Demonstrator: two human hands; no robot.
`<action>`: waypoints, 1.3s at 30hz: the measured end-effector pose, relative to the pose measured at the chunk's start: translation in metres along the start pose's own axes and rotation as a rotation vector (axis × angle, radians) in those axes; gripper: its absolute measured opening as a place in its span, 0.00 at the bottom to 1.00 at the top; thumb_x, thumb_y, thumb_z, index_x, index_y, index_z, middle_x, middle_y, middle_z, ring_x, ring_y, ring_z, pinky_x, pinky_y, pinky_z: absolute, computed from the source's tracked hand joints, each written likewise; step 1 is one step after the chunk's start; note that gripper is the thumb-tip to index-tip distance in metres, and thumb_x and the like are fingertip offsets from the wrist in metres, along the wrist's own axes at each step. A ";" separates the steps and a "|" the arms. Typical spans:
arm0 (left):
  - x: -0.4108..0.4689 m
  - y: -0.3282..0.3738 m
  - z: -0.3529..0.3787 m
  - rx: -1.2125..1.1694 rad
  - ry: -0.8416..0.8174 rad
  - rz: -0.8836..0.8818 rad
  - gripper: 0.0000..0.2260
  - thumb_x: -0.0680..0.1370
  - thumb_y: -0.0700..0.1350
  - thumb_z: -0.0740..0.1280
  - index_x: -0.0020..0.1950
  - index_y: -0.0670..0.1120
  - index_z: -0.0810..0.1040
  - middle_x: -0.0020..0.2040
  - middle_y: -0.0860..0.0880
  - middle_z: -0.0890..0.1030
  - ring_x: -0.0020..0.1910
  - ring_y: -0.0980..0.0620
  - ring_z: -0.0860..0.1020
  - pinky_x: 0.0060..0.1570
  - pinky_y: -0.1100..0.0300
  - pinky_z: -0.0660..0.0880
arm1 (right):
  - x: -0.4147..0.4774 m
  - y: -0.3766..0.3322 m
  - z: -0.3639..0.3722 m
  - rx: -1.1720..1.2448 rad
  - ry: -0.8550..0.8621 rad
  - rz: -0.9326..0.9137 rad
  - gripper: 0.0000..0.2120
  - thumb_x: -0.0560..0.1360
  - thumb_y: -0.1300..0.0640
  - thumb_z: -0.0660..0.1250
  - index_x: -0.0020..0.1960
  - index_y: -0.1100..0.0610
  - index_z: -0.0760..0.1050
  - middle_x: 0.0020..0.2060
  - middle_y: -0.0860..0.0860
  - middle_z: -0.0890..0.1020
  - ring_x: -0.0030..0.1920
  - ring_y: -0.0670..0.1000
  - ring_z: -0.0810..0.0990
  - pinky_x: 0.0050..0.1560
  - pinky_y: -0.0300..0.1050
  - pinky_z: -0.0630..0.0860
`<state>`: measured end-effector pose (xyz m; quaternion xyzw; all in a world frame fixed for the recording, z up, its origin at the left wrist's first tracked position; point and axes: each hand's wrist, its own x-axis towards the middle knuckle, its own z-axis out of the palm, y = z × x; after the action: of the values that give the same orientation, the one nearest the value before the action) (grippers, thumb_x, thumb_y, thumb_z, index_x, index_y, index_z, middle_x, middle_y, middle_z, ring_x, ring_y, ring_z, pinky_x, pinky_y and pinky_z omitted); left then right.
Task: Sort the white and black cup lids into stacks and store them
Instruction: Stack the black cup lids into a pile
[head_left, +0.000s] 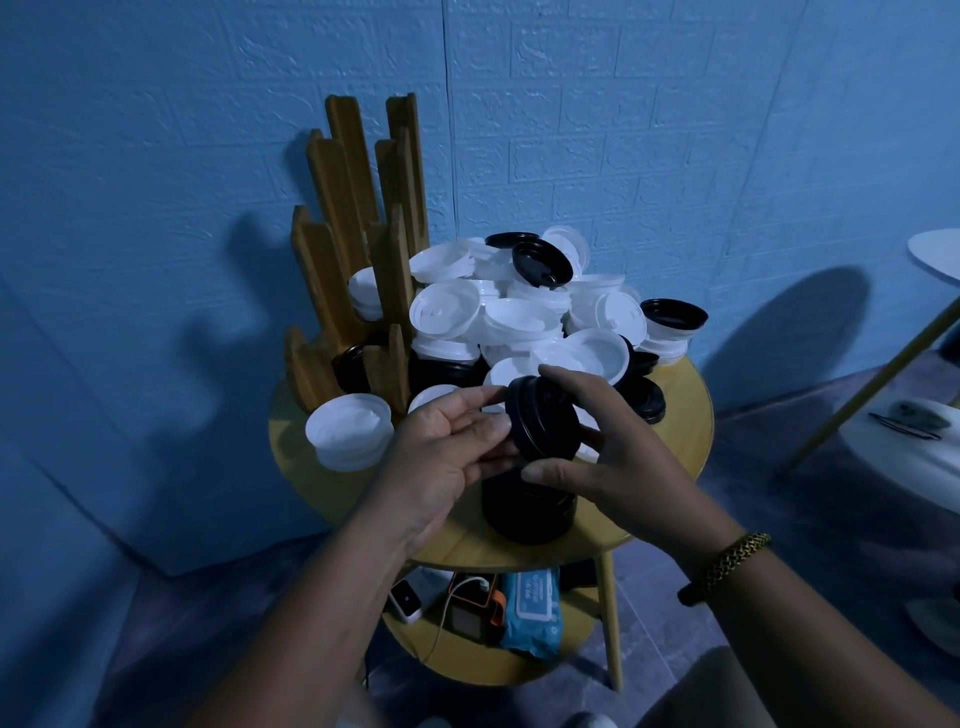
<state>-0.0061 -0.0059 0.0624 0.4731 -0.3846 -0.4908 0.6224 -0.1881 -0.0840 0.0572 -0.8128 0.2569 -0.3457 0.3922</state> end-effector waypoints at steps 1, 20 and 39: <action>0.000 -0.001 0.000 -0.009 -0.003 -0.001 0.15 0.80 0.36 0.66 0.67 0.43 0.78 0.53 0.43 0.86 0.48 0.50 0.85 0.46 0.59 0.81 | 0.001 0.001 -0.001 0.016 -0.010 0.003 0.40 0.65 0.43 0.77 0.74 0.43 0.65 0.66 0.37 0.71 0.70 0.40 0.69 0.69 0.51 0.72; -0.012 -0.021 -0.038 0.866 -0.131 0.014 0.39 0.75 0.52 0.76 0.78 0.65 0.57 0.70 0.73 0.65 0.70 0.66 0.66 0.69 0.57 0.69 | 0.000 0.015 -0.022 -0.238 -0.229 0.097 0.38 0.70 0.49 0.78 0.74 0.39 0.62 0.64 0.25 0.66 0.66 0.32 0.66 0.65 0.33 0.69; -0.005 -0.057 -0.025 0.990 -0.110 0.078 0.52 0.63 0.62 0.80 0.77 0.68 0.50 0.72 0.61 0.69 0.68 0.57 0.71 0.63 0.51 0.76 | 0.002 0.020 0.016 -0.445 -0.183 -0.029 0.31 0.71 0.38 0.73 0.72 0.44 0.70 0.62 0.40 0.69 0.59 0.38 0.69 0.55 0.31 0.72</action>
<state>0.0022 -0.0002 0.0009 0.6703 -0.6211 -0.2501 0.3199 -0.1780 -0.0890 0.0342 -0.9108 0.2784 -0.2110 0.2202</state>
